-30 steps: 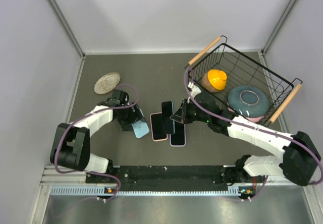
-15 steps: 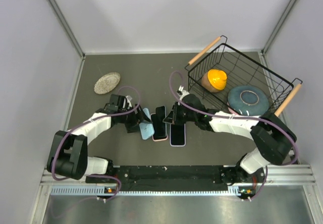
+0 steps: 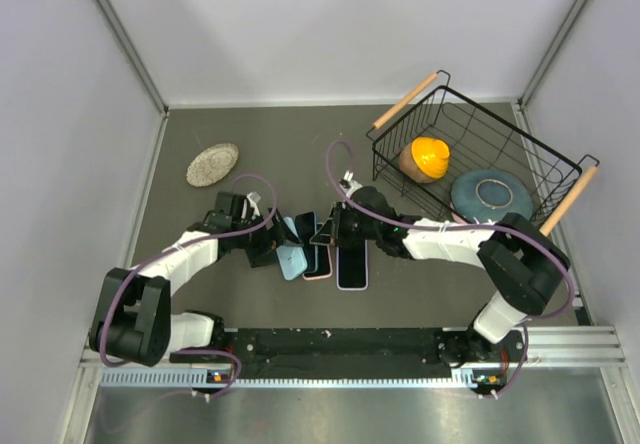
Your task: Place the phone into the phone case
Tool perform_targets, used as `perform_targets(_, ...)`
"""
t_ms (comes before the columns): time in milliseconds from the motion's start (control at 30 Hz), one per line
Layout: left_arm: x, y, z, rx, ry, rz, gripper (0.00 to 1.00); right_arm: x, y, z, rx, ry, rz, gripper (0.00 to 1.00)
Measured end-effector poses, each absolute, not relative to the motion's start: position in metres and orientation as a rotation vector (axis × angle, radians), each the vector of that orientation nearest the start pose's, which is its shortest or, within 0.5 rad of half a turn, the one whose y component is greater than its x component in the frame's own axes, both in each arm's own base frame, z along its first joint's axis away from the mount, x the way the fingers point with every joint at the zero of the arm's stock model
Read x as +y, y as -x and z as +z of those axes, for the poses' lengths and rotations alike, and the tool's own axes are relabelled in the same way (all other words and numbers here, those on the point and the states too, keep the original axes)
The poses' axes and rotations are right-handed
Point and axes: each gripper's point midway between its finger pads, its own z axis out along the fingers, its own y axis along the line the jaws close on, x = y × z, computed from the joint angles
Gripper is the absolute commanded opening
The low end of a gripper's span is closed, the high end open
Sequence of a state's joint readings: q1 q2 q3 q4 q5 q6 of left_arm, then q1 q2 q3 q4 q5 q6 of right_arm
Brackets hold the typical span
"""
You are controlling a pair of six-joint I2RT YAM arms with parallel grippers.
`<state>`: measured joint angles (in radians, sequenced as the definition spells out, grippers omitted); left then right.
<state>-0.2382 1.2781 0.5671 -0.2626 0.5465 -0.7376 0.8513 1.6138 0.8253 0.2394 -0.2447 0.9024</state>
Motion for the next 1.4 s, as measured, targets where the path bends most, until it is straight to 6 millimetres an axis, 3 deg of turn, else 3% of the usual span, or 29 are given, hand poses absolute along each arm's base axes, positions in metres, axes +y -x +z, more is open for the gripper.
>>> perform_targets(333, -0.166, -0.233, 0.074, 2.666, 0.427, -0.962, 0.99, 0.391, -0.226, 0.105, 2.391, 0.1, 1.266, 0.0)
perform_targets(700, -0.128, -0.246, 0.121, 2.479, 0.48, -0.777, 0.99, 0.409, -0.223, 0.108, 2.401, 0.129, 1.281, 0.0)
perform_targets(1067, -0.065, -0.24, 0.095, 2.53, 0.754, -0.521, 0.95, 0.434, -0.227, 0.102, 2.415, 0.151, 1.32, 0.0)
perform_targets(1267, -0.037, -0.246, 0.092, 2.484, 0.834, -0.485, 0.83, 0.434, -0.227, 0.097, 2.434, 0.146, 1.312, 0.0)
perform_targets(1400, -0.028, -0.247, 0.067, 2.577, 0.913, -0.483, 0.75, 0.43, -0.226, 0.097, 2.45, 0.137, 1.286, 0.0)
